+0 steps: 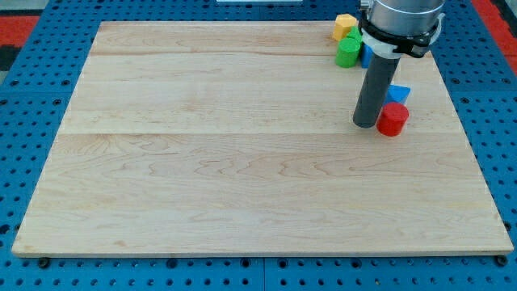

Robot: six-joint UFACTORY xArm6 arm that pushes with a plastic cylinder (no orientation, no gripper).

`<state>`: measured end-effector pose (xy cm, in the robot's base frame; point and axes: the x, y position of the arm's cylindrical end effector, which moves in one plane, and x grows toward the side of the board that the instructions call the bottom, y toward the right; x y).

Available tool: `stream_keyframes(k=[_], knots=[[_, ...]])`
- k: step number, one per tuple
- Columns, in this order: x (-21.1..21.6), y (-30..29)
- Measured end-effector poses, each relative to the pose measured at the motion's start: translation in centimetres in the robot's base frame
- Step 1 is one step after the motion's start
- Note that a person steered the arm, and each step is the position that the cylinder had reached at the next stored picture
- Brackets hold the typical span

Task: Push the red circle towards the center of the board

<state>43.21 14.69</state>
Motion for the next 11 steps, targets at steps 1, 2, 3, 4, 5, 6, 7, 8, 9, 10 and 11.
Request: stream_keyframes(k=[1, 2, 3, 4, 5, 6, 7, 8, 9, 10, 11], knots=[[3.0, 0.4], [4.4, 3.5], [1.4, 8.6], [-1.0, 10.5], [-1.3, 7.1], [-1.3, 3.0], [-0.7, -0.6], [1.2, -0.6], [2.6, -2.5], [2.1, -6.7], [0.6, -10.4]])
